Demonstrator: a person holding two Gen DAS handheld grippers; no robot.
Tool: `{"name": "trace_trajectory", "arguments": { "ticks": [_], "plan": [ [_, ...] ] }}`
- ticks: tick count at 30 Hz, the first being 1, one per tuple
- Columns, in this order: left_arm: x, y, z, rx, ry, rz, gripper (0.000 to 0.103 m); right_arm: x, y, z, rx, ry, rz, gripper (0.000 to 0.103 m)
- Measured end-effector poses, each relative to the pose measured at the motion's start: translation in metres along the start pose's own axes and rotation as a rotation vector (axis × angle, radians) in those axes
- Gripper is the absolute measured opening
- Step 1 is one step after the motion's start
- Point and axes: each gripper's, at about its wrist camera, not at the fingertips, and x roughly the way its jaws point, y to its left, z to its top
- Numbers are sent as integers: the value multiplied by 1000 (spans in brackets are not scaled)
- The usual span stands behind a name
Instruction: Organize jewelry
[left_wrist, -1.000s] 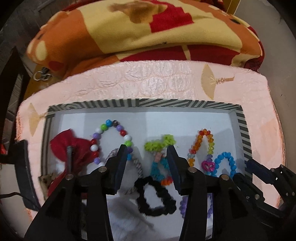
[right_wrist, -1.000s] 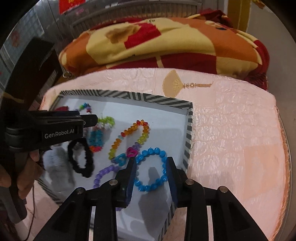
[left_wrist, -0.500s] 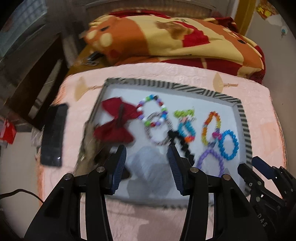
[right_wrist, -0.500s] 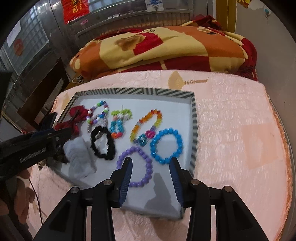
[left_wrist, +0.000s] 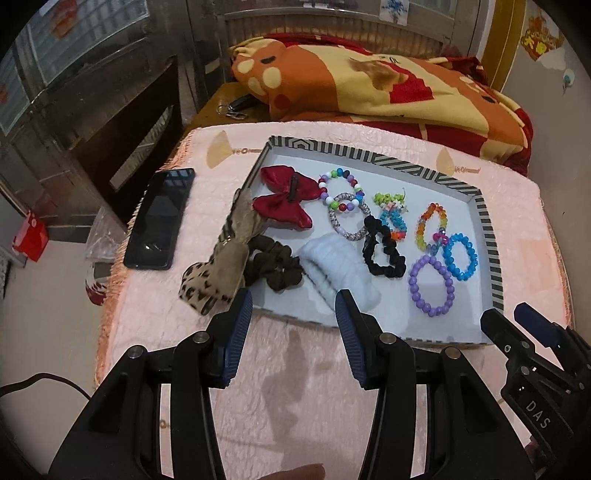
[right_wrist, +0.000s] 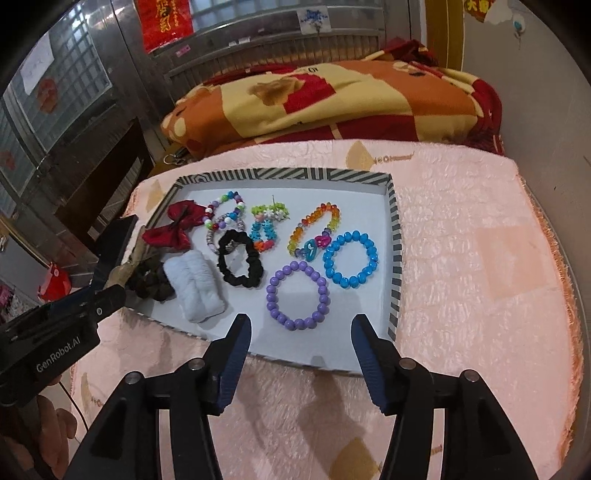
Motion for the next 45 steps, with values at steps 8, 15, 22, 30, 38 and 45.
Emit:
{"name": "trace_trajectory", "arguments": {
  "ticks": [8, 15, 22, 30, 38, 45],
  "plan": [
    [-21, 5, -8, -8, -39, 1, 46, -18, 10, -1, -14, -28, -4, 60],
    [-29, 9, -10, -15, -55, 6, 46, -24, 17, -1, -27, -33, -11, 60],
    [-33, 10, -9, -10, -69, 7, 46, -26, 18, 0, -26, -37, -12, 61],
    [-32, 8, -8, -2, -67, 9, 46, -23, 19, 0, -22, -26, -12, 61],
    [-32, 7, -8, -3, -67, 10, 46, -20, 18, 0, -19, -19, -10, 61],
    [-27, 4, -6, 10, -58, 12, 46, -17, 16, 1, -15, -6, -8, 62]
  ]
}}
